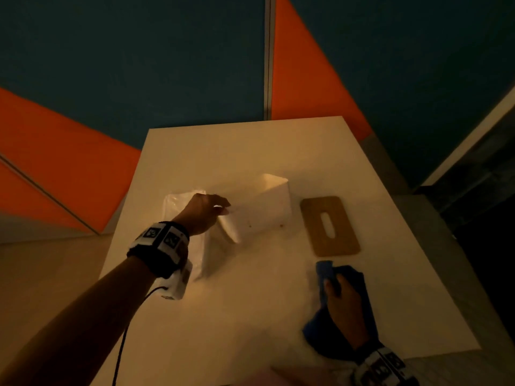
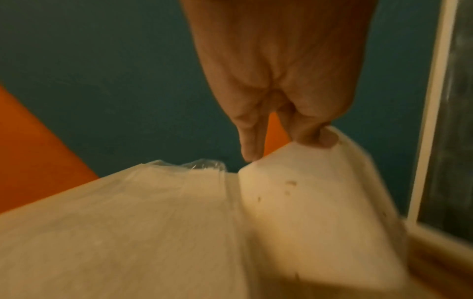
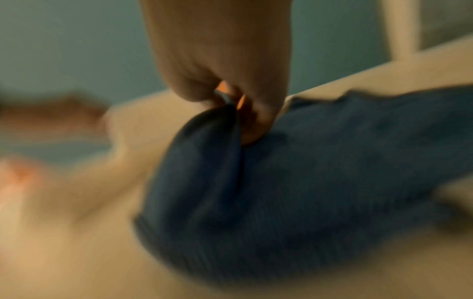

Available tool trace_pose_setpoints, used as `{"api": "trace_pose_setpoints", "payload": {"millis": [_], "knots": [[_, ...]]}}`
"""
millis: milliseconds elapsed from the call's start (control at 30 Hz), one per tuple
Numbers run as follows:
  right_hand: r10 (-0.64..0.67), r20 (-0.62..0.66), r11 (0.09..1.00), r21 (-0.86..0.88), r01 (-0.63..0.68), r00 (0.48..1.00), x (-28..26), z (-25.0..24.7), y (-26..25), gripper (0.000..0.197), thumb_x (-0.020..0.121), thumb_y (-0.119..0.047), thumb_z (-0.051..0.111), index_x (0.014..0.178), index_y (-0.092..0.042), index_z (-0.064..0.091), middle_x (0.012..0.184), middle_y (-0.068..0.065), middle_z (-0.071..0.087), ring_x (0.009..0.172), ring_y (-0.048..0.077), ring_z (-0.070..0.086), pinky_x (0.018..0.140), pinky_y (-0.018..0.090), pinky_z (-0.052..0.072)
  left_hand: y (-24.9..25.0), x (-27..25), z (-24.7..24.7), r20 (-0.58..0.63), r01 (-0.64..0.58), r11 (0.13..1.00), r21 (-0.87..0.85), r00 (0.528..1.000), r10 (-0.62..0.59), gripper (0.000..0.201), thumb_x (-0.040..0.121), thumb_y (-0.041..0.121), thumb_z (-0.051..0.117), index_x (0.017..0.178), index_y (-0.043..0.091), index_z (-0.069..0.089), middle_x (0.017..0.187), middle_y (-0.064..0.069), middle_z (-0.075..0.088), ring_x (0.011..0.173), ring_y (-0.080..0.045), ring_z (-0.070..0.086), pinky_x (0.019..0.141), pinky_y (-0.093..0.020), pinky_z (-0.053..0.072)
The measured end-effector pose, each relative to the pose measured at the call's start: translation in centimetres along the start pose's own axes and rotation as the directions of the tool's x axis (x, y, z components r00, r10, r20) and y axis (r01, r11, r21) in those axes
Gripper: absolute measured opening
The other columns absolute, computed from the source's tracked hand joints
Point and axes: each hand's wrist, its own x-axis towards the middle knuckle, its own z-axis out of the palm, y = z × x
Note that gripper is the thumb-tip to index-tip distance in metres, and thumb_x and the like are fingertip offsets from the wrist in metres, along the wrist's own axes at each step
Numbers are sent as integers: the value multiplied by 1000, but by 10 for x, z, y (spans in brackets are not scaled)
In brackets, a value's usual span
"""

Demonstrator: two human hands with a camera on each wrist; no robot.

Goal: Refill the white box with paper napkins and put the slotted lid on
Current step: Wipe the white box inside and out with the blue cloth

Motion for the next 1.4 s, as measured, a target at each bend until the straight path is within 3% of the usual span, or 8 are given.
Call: {"api": "trace_pose_setpoints", "payload": {"millis": [100,267,433,600,733,933,1167,1400], "knots": [[44,-5,965,258,-41,999,2,-30,-17,22,98,-14,49,83,0,56,70,5,63,66,18,58,69,48,41,15,-8,-20,1,65,983,-170,998,-66,23,93,10,52,111,5,65,117,-8,65,107,-25,57,87,-23,36],[-160,-97,794,578,187,982,-12,-57,-94,8,89,-19,58,82,-20,62,70,-7,66,63,-9,62,63,14,52,37,-28,-36,15,-33,964,-263,999,39,19,93,12,52,103,9,67,100,0,66,94,-18,58,76,-14,41],[-541,-199,733,365,574,817,-27,-19,-159,6,88,-26,60,86,-30,64,78,-20,67,76,-7,62,68,4,47,62,-31,-41,-111,-107,945,-310,991,76,15,91,9,55,99,8,68,92,5,64,86,-6,56,72,2,37],[-833,-64,552,-63,831,549,-26,32,-176,36,94,-21,51,128,-14,57,131,3,60,128,11,42,111,23,33,79,-36,-45,-206,-197,951,-238,967,149,15,85,-2,59,97,3,68,89,2,65,81,-9,59,66,-5,38],[-866,4,485,-235,842,500,-19,37,-169,42,99,-29,33,132,-10,52,137,10,56,134,22,37,116,30,20,82,-45,-46,-238,-207,952,-226,959,152,22,84,2,54,101,3,68,94,-8,70,82,-9,60,67,-9,39],[-696,-169,717,-221,662,698,-3,32,-175,53,99,-47,10,139,-18,29,146,11,43,137,22,26,116,34,10,86,-50,-42,-298,-176,960,-219,949,106,17,86,6,60,99,-1,68,99,-12,70,83,-12,58,70,5,33],[-757,-181,653,-231,722,628,-9,38,-171,56,98,-53,18,137,-16,35,141,15,50,134,23,29,114,28,14,88,-51,-36,-326,-256,943,-211,928,180,23,81,15,52,91,3,69,94,-7,71,84,-2,55,72,1,38],[-154,-205,966,175,191,967,48,-31,-193,58,89,-66,29,124,-25,50,130,8,56,125,22,47,113,41,31,78,-70,-50,-345,-337,924,-183,902,261,22,78,8,51,83,5,72,111,7,62,105,0,55,87,-2,42]]}}
